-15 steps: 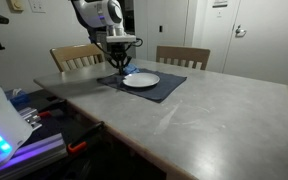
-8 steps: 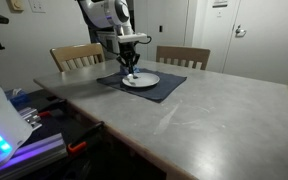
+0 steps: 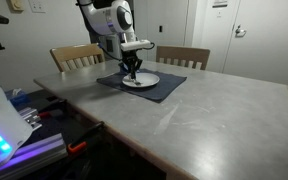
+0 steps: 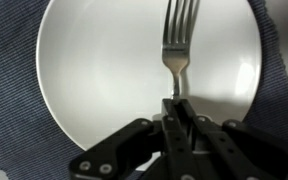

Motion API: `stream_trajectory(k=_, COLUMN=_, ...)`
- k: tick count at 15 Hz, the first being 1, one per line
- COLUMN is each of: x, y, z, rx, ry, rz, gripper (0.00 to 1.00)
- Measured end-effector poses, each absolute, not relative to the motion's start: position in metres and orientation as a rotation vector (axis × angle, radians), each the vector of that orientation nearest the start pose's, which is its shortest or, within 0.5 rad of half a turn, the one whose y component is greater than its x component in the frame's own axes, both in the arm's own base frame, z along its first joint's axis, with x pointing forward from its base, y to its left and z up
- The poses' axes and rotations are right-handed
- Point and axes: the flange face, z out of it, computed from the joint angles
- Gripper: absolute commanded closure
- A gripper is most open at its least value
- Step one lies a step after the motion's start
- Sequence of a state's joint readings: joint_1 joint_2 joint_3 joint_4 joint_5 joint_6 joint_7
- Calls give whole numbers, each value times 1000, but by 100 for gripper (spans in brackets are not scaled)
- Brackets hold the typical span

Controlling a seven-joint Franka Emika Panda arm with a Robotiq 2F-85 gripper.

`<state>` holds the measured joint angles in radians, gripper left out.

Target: Put the fork on the blue mat, wipe the plate with the cloth, and then put the fork back on the plate

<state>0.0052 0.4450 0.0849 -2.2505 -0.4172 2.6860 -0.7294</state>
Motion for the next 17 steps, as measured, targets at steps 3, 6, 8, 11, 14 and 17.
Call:
stream_trajectory(k=3, x=531, y=62, z=164, rx=-2718, ry=-1833, rz=63, gripper=97)
stream_trajectory(k=6, x=531, y=62, z=164, rx=-2718, ry=-1833, rz=58, gripper=64)
stream_trajectory(k=8, x=530, y=61, z=163, rx=-2722, ry=-1826, rz=64, gripper=51)
stream_trajectory(k=11, x=525, y=58, z=162, rx=-2735, ry=-1813, rz=81, gripper=29)
stream_trajectory(k=14, x=519, y=57, z=176, rx=-2781, ry=-1807, rz=104, gripper=8)
stream_trajectory(k=17, x=507, y=63, z=201, rx=-2836, ry=-1790, rz=166, gripper=0)
